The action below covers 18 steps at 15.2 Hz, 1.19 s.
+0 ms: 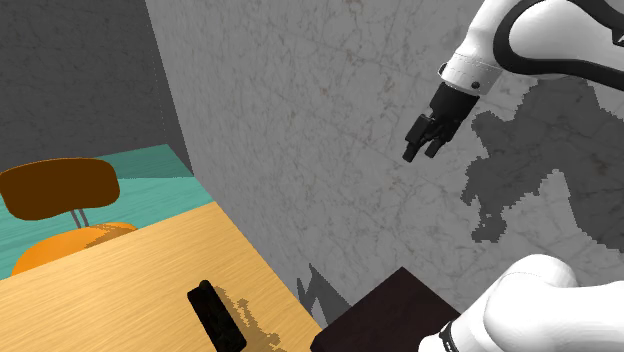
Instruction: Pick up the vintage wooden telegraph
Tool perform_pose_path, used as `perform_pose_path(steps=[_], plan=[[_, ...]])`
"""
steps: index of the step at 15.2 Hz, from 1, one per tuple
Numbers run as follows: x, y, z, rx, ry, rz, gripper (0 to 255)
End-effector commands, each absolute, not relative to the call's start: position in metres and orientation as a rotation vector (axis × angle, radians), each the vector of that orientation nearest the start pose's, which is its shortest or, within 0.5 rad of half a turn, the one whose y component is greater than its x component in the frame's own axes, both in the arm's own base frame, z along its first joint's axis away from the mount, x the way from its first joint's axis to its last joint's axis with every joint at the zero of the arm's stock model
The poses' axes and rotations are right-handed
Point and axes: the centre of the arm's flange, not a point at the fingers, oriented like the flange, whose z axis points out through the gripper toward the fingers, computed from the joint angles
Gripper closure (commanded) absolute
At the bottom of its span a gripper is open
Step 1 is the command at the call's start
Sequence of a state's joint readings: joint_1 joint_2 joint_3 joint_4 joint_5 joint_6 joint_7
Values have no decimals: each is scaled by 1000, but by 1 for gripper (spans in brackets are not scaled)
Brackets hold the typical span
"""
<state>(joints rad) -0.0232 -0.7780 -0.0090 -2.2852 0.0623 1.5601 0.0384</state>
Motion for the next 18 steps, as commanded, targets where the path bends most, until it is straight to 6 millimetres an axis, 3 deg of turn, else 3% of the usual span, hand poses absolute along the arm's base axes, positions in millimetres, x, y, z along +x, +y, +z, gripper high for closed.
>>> perform_pose_path(steps=[1,18], plan=[[309,-4,621,-3070,101,-81,0],[371,154,469,-3099,65,-54,0]])
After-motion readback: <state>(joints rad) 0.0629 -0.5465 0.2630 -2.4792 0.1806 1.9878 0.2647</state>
